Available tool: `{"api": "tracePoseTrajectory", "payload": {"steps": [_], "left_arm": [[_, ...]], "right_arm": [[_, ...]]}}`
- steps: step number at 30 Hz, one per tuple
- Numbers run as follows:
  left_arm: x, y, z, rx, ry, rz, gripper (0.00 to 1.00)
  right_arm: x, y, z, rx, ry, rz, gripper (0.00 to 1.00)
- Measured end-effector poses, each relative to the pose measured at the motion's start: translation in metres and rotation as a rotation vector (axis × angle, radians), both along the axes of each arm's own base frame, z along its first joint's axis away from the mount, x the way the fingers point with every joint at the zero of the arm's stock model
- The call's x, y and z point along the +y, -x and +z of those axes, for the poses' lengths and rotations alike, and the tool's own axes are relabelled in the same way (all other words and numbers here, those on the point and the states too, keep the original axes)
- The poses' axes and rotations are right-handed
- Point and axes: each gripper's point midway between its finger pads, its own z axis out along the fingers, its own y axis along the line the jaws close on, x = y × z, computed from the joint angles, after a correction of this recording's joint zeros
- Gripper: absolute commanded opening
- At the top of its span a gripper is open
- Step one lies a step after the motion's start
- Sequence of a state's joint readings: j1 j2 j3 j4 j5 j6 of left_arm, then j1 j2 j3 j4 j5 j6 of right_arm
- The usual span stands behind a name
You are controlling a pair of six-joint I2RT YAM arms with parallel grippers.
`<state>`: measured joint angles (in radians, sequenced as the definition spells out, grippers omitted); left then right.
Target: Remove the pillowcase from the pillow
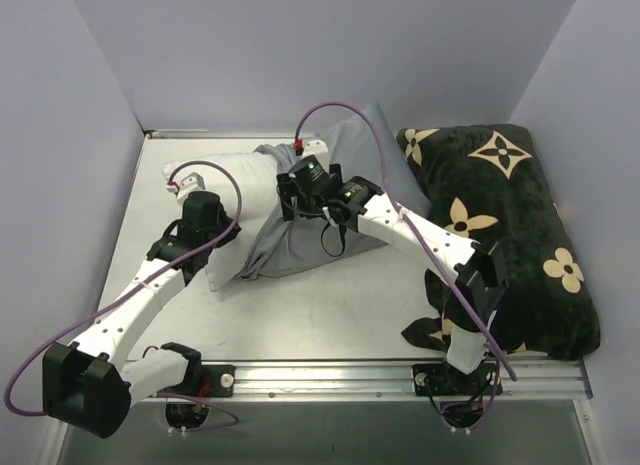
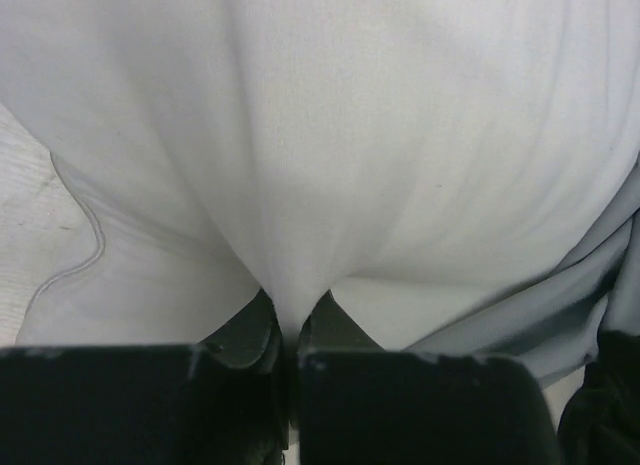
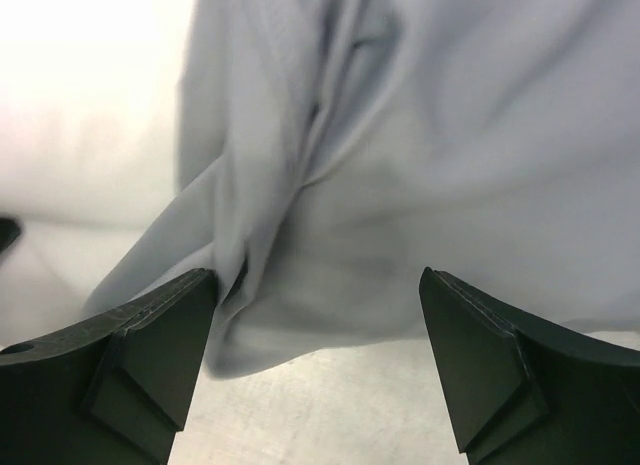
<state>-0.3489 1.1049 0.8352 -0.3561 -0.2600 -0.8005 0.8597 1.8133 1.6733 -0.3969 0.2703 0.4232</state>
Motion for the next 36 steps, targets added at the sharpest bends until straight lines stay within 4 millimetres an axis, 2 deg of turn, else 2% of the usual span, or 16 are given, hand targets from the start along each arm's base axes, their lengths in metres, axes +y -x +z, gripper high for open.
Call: {"api": "tracePoseTrajectory", "payload": {"steps": [4, 7, 10, 13, 15, 16, 17, 19, 23, 27, 31, 36], "left_arm": [[0.001, 0.003, -0.001, 0.007, -0.002, 0.000, 0.00], [0.001, 0.003, -0.001, 0.011, -0.004, 0.000, 0.00], [0.001, 0.004, -0.001, 0.011, -0.003, 0.000, 0.00], [0.004, 0.005, -0.002, 0.020, -0.006, 0.005, 0.00], [0.005, 0.006, -0.001, 0.027, -0.008, 0.006, 0.00], [0.006, 0.006, 0.000, 0.030, -0.008, 0.004, 0.00], [0.006, 0.006, 0.002, 0.032, -0.007, 0.001, 0.00], [0.008, 0.006, 0.006, 0.035, -0.006, -0.007, 0.00], [0.015, 0.005, 0.012, 0.043, 0.013, -0.019, 0.00], [0.026, 0.007, 0.020, 0.051, 0.039, -0.029, 0.00], [0.041, 0.011, 0.033, 0.042, 0.078, -0.029, 0.00], [0.056, 0.026, 0.045, 0.036, 0.118, -0.029, 0.00]], "right_arm": [[0.036, 0.034, -0.010, 0.022, -0.005, 0.079, 0.86], [0.061, 0.061, -0.029, 0.055, 0.014, 0.135, 0.87], [0.077, 0.075, -0.049, 0.083, 0.039, 0.166, 0.85], [0.083, 0.078, -0.067, 0.114, 0.052, 0.168, 0.72], [0.082, 0.075, -0.075, 0.127, 0.055, 0.151, 0.53], [0.080, 0.074, -0.080, 0.133, 0.056, 0.142, 0.44], [0.076, 0.072, -0.085, 0.140, 0.061, 0.131, 0.28], [0.067, 0.069, -0.094, 0.152, 0.067, 0.108, 0.14], [0.044, 0.069, -0.108, 0.176, 0.084, 0.073, 0.08], [0.025, 0.060, -0.102, 0.168, 0.064, 0.038, 0.05], [-0.002, 0.038, -0.090, 0.148, 0.026, -0.030, 0.02], [-0.045, 0.001, -0.085, 0.132, -0.013, -0.149, 0.00]]}}
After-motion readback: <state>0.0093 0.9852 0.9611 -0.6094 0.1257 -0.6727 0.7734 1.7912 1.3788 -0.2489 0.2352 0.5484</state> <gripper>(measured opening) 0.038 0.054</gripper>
